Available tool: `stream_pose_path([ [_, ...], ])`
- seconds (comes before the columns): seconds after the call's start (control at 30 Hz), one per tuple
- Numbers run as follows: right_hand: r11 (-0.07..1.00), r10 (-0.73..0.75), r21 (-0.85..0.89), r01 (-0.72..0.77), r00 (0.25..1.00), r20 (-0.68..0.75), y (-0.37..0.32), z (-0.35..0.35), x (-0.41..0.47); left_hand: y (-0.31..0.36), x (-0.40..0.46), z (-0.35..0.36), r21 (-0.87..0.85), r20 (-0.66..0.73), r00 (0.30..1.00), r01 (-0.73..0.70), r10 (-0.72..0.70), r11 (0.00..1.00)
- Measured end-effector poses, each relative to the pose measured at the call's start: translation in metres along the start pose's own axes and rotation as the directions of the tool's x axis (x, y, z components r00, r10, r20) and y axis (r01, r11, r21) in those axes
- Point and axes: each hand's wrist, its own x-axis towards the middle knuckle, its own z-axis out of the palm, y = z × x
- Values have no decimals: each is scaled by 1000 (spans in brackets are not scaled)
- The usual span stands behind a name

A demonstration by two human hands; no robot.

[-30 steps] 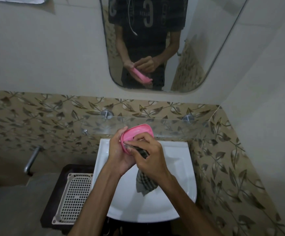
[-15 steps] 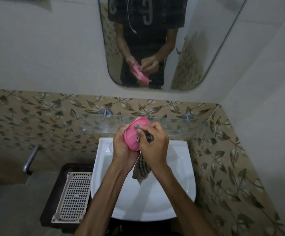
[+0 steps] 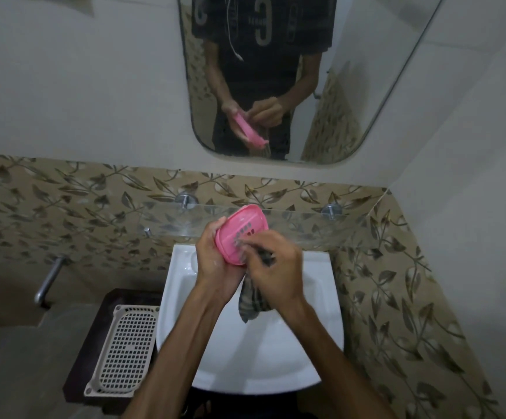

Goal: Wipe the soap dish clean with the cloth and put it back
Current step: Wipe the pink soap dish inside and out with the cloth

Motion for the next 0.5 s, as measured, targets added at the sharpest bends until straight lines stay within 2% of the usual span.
stream_pose_path([
  [0.07, 997, 77, 5, -77, 997, -13, 6, -5, 5, -3, 0, -3, -23, 22, 999, -26, 26, 999],
  [0.2, 997, -82, 14, 81, 991, 103, -18, 7, -11, -6, -2, -5, -15, 7, 1000, 7, -7, 1000],
  [0.33, 1000, 25, -7, -26, 998, -53, -16, 15, 15, -7, -3, 1, 41, 15, 992, -129, 129, 991],
  [0.4, 997, 69, -24, -70, 996, -63, -17, 15, 23, -7, -3, 0, 53, 5, 985, -171, 171, 984],
  [0.5, 999, 35, -42, -33, 997, 64, -30, 14, 13, -7, -4, -5, 70, 13, 984, -181, 180, 981],
])
